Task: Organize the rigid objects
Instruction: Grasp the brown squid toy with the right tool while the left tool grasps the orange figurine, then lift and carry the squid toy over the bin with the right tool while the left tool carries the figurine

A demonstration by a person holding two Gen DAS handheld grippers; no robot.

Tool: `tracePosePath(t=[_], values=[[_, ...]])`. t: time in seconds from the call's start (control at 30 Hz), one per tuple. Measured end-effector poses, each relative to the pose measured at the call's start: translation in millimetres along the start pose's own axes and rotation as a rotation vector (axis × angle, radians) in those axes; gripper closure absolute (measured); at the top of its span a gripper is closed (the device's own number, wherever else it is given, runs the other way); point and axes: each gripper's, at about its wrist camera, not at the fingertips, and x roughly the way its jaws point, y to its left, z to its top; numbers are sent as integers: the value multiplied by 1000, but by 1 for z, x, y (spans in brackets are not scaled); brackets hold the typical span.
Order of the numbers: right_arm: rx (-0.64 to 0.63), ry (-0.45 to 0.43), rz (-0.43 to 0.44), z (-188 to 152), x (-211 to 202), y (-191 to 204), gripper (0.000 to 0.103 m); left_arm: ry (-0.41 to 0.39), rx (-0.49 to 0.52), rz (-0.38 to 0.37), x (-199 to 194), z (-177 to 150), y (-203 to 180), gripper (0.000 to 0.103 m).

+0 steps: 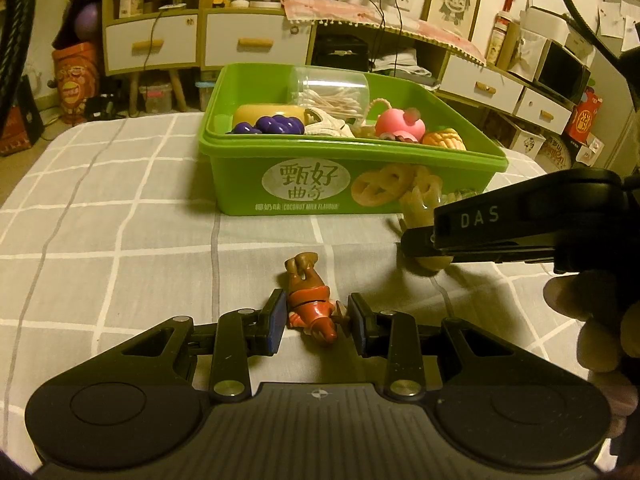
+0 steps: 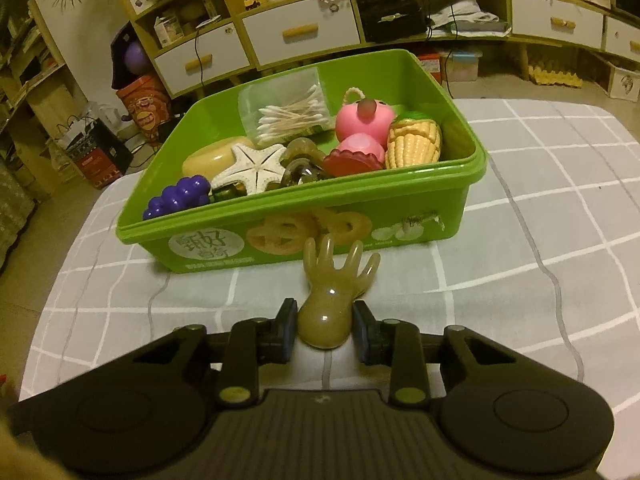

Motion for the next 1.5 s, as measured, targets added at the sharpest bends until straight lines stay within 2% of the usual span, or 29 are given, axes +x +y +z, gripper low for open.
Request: tracePosePath(t=[0.4, 0.93, 1.27, 1.5], values=[[58, 70, 21, -5, -12, -15, 89, 8, -26, -4, -1, 2, 4, 65], [333, 135, 195, 6, -37, -61, 89, 15, -83, -42, -8, 19, 10, 65], [417, 124, 294, 15, -50, -63, 89, 6, -135, -77, -17, 32, 12, 65], [444, 40, 356, 31, -71, -62, 89, -28, -134, -97, -22, 50, 4, 65]])
